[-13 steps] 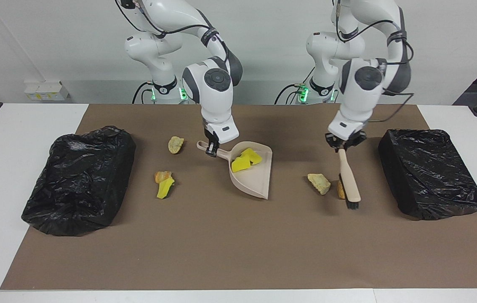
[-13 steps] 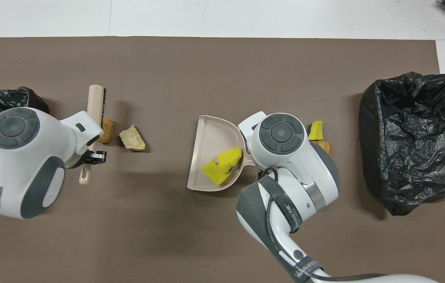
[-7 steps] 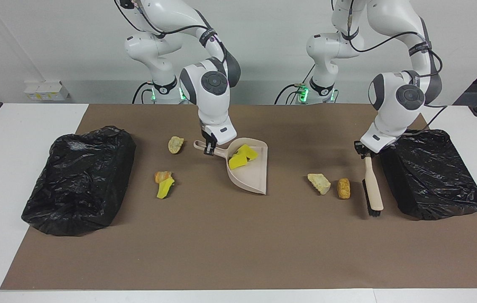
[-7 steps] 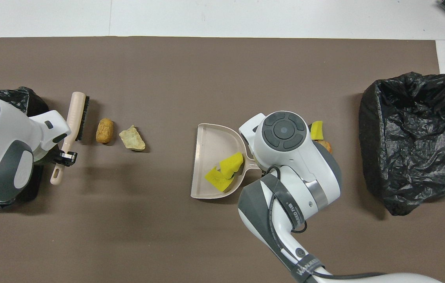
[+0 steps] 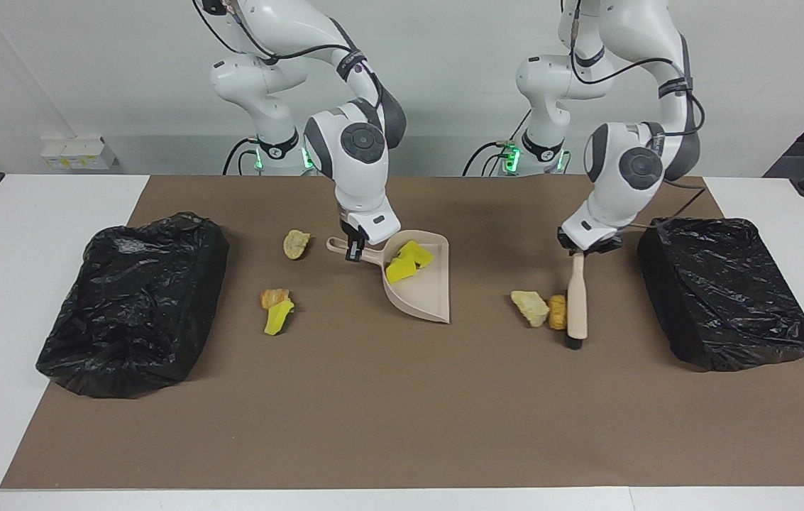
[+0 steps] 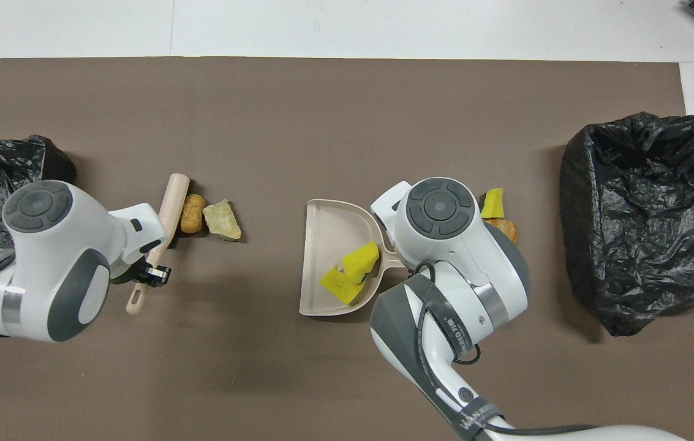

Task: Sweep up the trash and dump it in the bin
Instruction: 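Sweep the bread scraps toward the dustpan with the left gripper's brush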

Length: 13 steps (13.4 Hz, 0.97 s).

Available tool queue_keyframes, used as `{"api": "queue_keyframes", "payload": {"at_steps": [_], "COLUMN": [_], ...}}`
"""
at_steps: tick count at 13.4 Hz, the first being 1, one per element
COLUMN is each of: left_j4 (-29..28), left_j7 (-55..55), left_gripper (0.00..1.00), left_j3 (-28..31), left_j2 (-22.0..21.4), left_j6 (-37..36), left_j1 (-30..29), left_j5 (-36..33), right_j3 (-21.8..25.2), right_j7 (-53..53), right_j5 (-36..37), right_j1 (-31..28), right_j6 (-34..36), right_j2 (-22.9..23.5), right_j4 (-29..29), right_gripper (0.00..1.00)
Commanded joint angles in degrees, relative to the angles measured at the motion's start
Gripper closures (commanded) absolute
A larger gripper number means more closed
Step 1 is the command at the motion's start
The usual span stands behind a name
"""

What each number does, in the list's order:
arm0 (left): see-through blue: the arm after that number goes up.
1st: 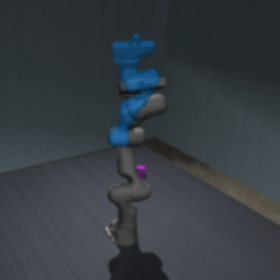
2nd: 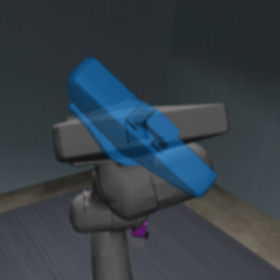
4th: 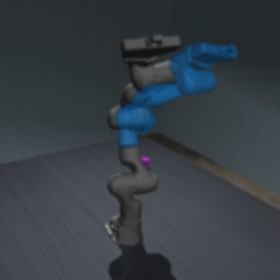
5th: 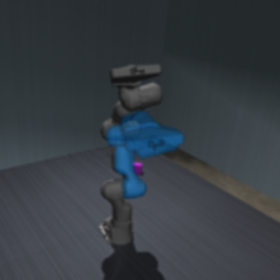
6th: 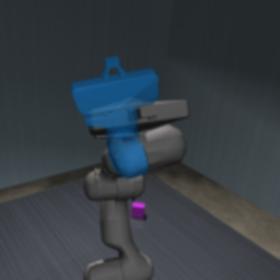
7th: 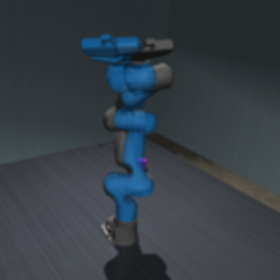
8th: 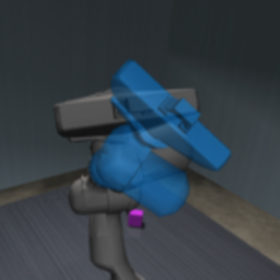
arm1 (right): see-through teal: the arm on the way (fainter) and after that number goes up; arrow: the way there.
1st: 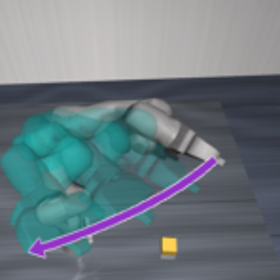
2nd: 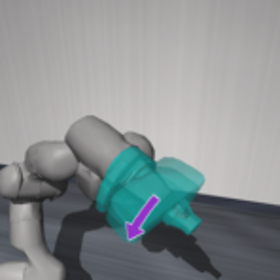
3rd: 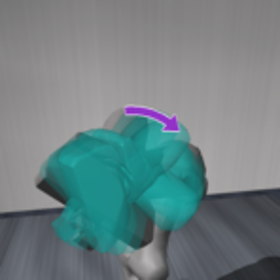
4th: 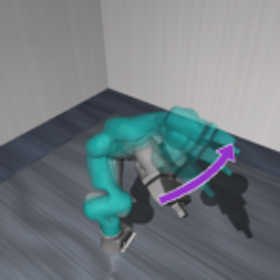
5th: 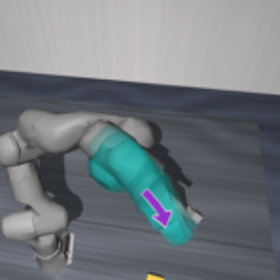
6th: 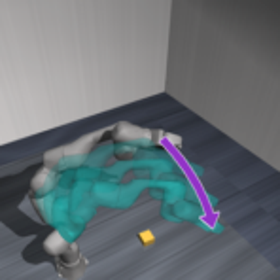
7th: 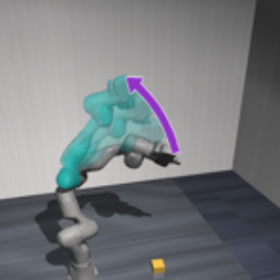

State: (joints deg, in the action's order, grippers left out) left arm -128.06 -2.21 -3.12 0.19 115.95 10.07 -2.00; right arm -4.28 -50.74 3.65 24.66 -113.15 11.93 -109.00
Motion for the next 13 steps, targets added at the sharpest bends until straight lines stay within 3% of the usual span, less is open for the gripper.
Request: {"api": "queue_keyframes", "payload": {"at_steps": [1, 8, 11, 13], "left_j4": [-2.5, -2.5, -0.8, 0.4], "left_j7": [3.3, 9.5, 10.4, 11.6], "left_gripper": [1.0, 1.0, 1.0, 1.0], "left_j3": [0.6, 0.6, 0.6, 0.6], "left_j2": [-2.5, -1.7, -1.5, -1.1], "left_j6": [-0.6, 4.2, 4.7, 4.3], "left_j1": [4.9, 19.3, 25.2, 25.4], "left_j5": [3.8, 16.7, 17.0, 17.0], "right_j3": [-0.3, -0.3, -0.3, -0.3], "right_j7": [-0.2, 0.9, 0.7, -0.2], "right_j5": [-1.3, -1.2, -1.2, -1.2], "right_j1": [0.2, 0.8, 0.8, 0.2], "right_j6": [-3.1, -4.9, -4.6, -4.0], "right_j2": [-0.2, 0.8, 0.8, 0.6], "right_j4": [-1.3, -1.6, -1.4, -1.2], "right_gripper": [1.0, 1.0, 1.0, 1.0]}}
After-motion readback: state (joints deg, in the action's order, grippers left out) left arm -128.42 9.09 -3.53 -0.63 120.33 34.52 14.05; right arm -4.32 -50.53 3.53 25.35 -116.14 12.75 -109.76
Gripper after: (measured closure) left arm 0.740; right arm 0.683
